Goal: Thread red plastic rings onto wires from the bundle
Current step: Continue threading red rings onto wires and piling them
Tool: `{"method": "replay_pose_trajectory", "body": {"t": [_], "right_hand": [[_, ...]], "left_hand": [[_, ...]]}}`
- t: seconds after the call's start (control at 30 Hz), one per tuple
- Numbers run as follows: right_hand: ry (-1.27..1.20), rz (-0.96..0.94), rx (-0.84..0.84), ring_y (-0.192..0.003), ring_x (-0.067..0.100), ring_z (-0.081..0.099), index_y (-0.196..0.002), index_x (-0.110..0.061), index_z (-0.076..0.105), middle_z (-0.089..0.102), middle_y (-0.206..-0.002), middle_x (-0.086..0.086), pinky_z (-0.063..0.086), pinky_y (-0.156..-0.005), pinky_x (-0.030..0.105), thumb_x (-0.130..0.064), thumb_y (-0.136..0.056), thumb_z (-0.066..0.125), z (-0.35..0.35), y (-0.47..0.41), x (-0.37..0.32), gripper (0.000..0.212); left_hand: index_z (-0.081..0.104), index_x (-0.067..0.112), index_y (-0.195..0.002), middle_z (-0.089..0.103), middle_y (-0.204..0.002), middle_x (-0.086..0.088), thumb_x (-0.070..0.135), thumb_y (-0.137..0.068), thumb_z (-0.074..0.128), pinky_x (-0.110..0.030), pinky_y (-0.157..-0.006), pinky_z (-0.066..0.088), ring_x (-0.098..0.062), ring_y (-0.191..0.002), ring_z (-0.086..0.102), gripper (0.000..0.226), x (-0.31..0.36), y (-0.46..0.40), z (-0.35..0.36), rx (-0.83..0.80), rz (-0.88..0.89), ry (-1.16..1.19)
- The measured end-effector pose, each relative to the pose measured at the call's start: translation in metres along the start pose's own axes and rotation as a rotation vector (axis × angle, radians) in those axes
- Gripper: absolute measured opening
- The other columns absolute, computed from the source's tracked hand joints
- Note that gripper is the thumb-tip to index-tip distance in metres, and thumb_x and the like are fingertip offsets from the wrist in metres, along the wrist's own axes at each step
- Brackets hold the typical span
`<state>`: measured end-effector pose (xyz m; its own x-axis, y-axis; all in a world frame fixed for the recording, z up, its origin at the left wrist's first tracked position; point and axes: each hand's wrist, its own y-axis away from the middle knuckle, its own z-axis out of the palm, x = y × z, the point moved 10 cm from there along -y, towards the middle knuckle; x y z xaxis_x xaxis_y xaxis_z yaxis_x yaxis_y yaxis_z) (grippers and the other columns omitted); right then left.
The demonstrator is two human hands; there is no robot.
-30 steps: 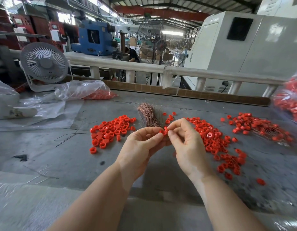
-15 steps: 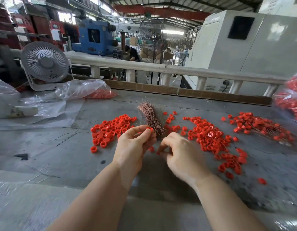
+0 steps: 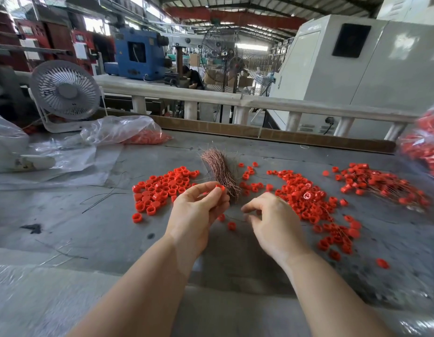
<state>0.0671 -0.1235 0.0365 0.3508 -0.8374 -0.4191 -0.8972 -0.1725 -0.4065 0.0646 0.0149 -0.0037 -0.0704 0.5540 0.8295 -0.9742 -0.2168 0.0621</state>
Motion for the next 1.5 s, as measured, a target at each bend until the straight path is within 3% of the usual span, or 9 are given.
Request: {"method": "replay_pose_trajectory", "body": {"t": [0.2,0.43,0.63,0.77,1.0,1.23,1.37,1.43,1.5], "right_hand": [[0.093,0.067,-0.085,-0.100,0.018,0.053,-0.087,-0.023,0.067,0.060,-0.098,-0.003,0.038,-0.091,0.032,-0.027,-0.085,0.065,0.009,0.002,0.009,0.004],[0.233,0.059,-0.157,-0.117,0.016,0.041,-0.102,-0.026,0.059,0.050,-0.113,-0.004,0.027,-0.102,0.034,-0.031,-0.095,0.047,0.020,0.004,0.011,0.015],[0.128,0.139,-0.155,-0.111,0.016,0.045,-0.086,-0.029,0.054,0.043,-0.095,-0.007,0.029,-0.104,0.038,-0.036,-0.090,0.057,0.016,0.004,0.017,0.009],[0.201,0.139,-0.194,-0.116,0.016,0.041,-0.098,-0.027,0.060,0.048,-0.109,-0.004,0.027,-0.095,0.035,-0.039,-0.093,0.051,0.021,0.004,0.018,0.016],[0.343,0.081,-0.143,-0.118,0.020,0.039,-0.115,-0.021,0.053,0.047,-0.121,0.000,0.028,-0.095,0.035,-0.034,-0.099,0.039,0.019,0.004,0.011,0.025],[0.194,0.090,-0.034,-0.112,0.020,0.046,-0.104,-0.018,0.051,0.053,-0.113,0.000,0.028,-0.088,0.030,-0.025,-0.099,0.040,0.007,0.002,0.010,0.014],[-0.123,0.085,0.106,-0.075,0.023,0.053,-0.083,-0.016,0.048,0.060,-0.080,0.001,0.030,-0.064,0.032,-0.018,-0.095,0.050,-0.011,0.001,0.007,0.012],[-0.273,0.073,0.164,-0.069,0.020,0.054,-0.080,-0.016,0.053,0.058,-0.069,-0.003,0.037,-0.065,0.032,-0.015,-0.090,0.058,-0.020,0.001,0.004,0.012],[-0.407,0.063,0.194,-0.074,0.019,0.060,-0.086,-0.016,0.061,0.062,-0.074,-0.003,0.046,-0.073,0.031,-0.011,-0.087,0.062,-0.025,0.001,0.001,0.005]], "left_hand": [[0.063,0.003,-0.088,0.068,-0.068,-0.005,-0.003,-0.088,0.054,-0.019,-0.055,0.054,-0.008,-0.056,0.064,0.010,-0.004,0.003,0.011,-0.094,-0.049,0.050],[0.066,0.005,-0.088,0.070,-0.072,-0.006,0.000,-0.088,0.054,-0.019,-0.054,0.054,-0.010,-0.057,0.065,0.014,-0.006,0.006,0.021,-0.193,-0.078,0.064],[0.066,0.005,-0.091,0.070,-0.074,-0.006,0.000,-0.088,0.055,-0.019,-0.054,0.053,-0.010,-0.058,0.064,0.013,-0.007,0.005,0.021,-0.207,-0.077,0.055],[0.066,0.006,-0.090,0.070,-0.070,-0.004,0.001,-0.088,0.054,-0.019,-0.054,0.054,-0.009,-0.057,0.064,0.013,-0.007,0.005,0.021,-0.210,-0.075,0.043],[0.065,0.006,-0.092,0.069,-0.069,-0.004,0.002,-0.088,0.054,-0.020,-0.053,0.054,-0.009,-0.056,0.063,0.012,-0.007,0.005,0.020,-0.209,-0.081,0.034],[0.064,0.005,-0.091,0.069,-0.068,-0.004,0.001,-0.088,0.053,-0.020,-0.052,0.054,-0.008,-0.053,0.061,0.012,-0.007,0.006,0.020,-0.188,-0.086,0.029],[0.064,0.005,-0.090,0.069,-0.066,-0.003,0.001,-0.088,0.053,-0.020,-0.051,0.054,-0.009,-0.053,0.061,0.012,-0.007,0.006,0.018,-0.174,-0.090,0.019],[0.064,0.005,-0.090,0.069,-0.066,-0.003,0.001,-0.088,0.054,-0.020,-0.052,0.054,-0.009,-0.053,0.062,0.012,-0.008,0.006,0.018,-0.169,-0.092,0.017],[0.064,0.006,-0.090,0.068,-0.066,-0.003,0.001,-0.088,0.054,-0.020,-0.052,0.054,-0.008,-0.053,0.062,0.012,-0.008,0.007,0.018,-0.166,-0.093,0.018]]}}
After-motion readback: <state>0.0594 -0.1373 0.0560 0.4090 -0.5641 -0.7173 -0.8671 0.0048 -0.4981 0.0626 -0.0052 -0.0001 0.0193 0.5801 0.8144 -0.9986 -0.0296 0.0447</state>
